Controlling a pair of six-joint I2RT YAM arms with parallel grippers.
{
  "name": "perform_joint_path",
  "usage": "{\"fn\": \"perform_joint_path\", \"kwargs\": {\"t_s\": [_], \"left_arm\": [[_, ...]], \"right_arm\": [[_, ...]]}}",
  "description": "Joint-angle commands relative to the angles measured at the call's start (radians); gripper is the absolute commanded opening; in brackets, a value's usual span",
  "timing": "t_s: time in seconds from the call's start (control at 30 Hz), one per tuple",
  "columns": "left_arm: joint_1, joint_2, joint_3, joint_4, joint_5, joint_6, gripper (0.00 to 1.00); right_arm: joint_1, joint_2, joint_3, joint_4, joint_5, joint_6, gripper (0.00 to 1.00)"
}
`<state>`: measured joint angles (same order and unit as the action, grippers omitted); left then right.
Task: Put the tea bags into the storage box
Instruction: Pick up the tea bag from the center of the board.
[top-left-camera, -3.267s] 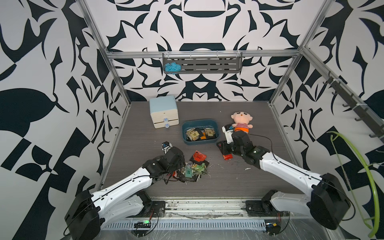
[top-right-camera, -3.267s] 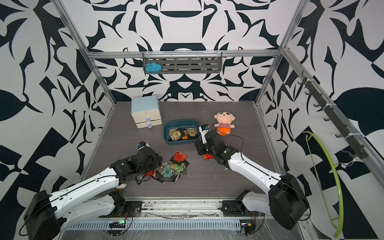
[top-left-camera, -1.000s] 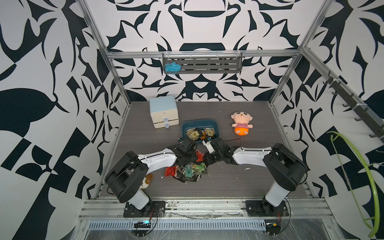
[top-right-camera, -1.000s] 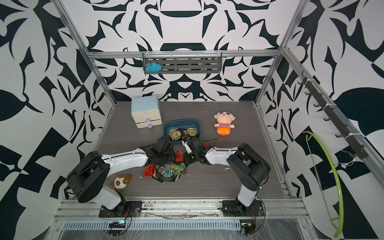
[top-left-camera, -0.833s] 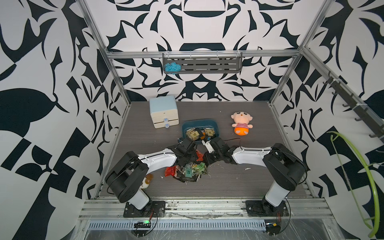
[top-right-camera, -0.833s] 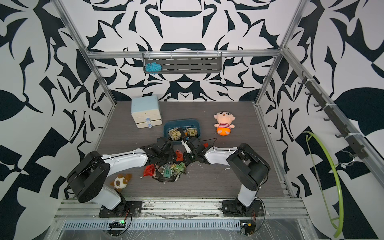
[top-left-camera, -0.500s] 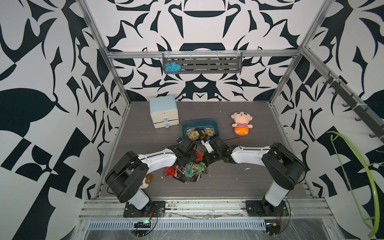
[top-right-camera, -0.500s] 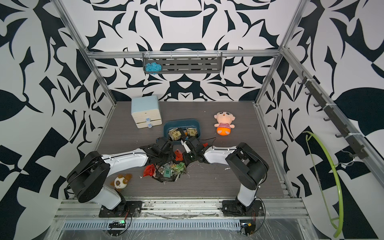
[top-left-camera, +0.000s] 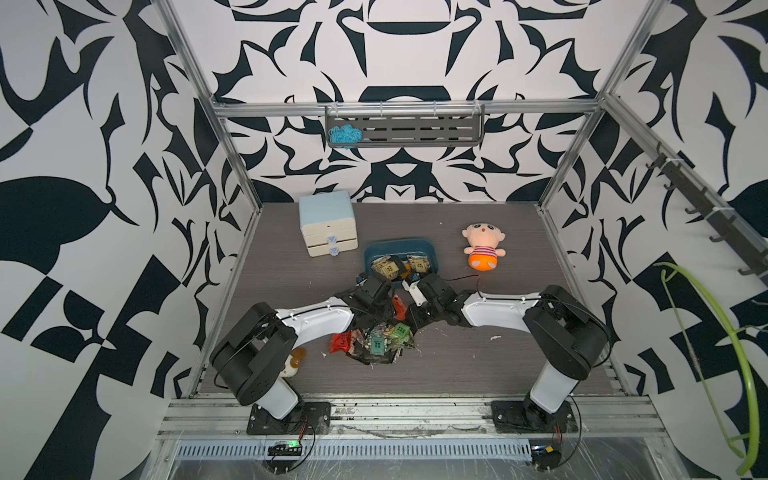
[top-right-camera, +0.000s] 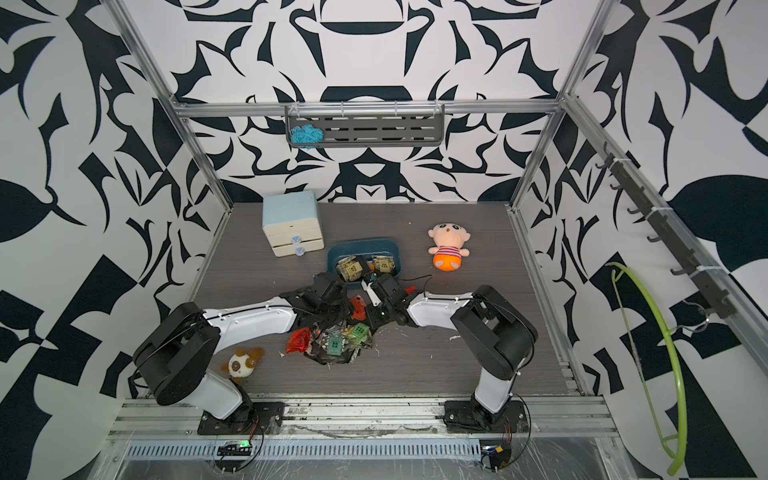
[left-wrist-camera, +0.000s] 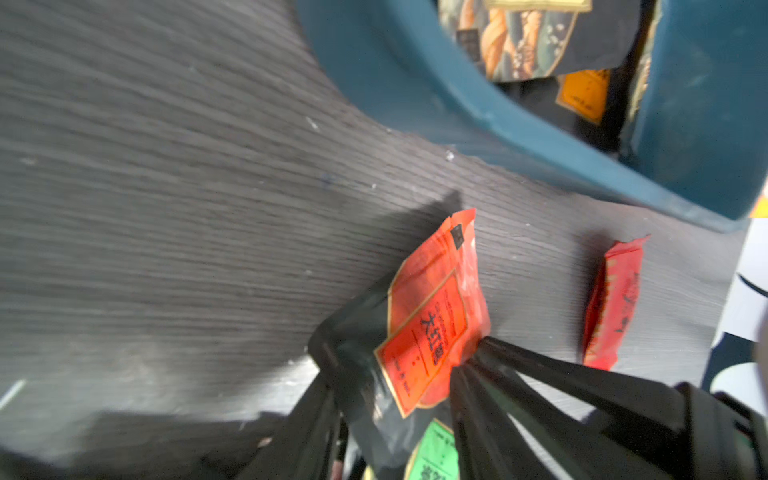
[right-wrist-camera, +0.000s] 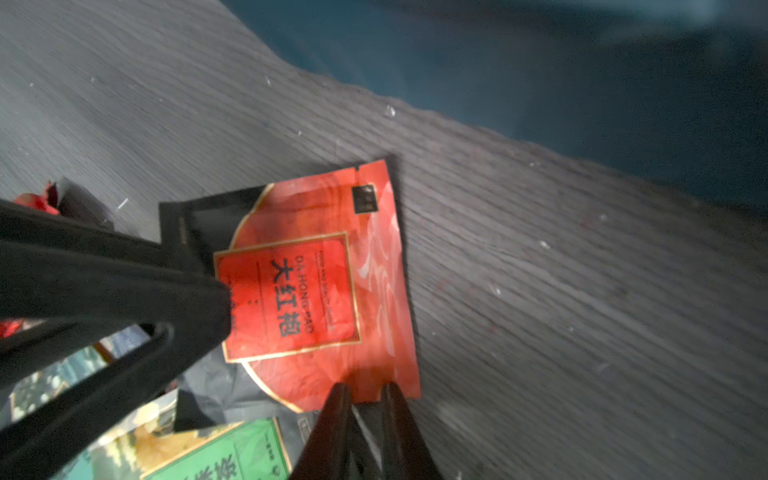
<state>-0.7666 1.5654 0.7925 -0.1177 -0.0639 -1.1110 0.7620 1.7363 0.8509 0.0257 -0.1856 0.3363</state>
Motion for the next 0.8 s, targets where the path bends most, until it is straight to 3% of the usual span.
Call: {"fn": "perform_joint_path", "kwargs": {"t_s": [0.0, 0.27, 0.53, 0.77], "left_arm": [[0.003, 0.021, 0.013, 0.019, 0.013, -0.014, 0.46], [0.004, 0.092, 0.027, 0.056, 0.023, -0.03, 0.39], [0.003, 0.077, 0.041, 0.035, 0.018, -0.017, 0.17], [0.002, 0.017, 0.029, -0.009, 0.001, 0.0, 0.02]], "right_arm": [[0.008, 0.008, 0.033, -0.012, 0.014, -0.013, 0.19], [0.008, 0.012, 0.04, -0.018, 0.018, -0.014, 0.19], [0.008, -0.013, 0.016, 0.009, 0.038, -0.01, 0.2], [0.008, -0.116, -0.066, 0.078, 0.136, -0.002, 0.22]]}}
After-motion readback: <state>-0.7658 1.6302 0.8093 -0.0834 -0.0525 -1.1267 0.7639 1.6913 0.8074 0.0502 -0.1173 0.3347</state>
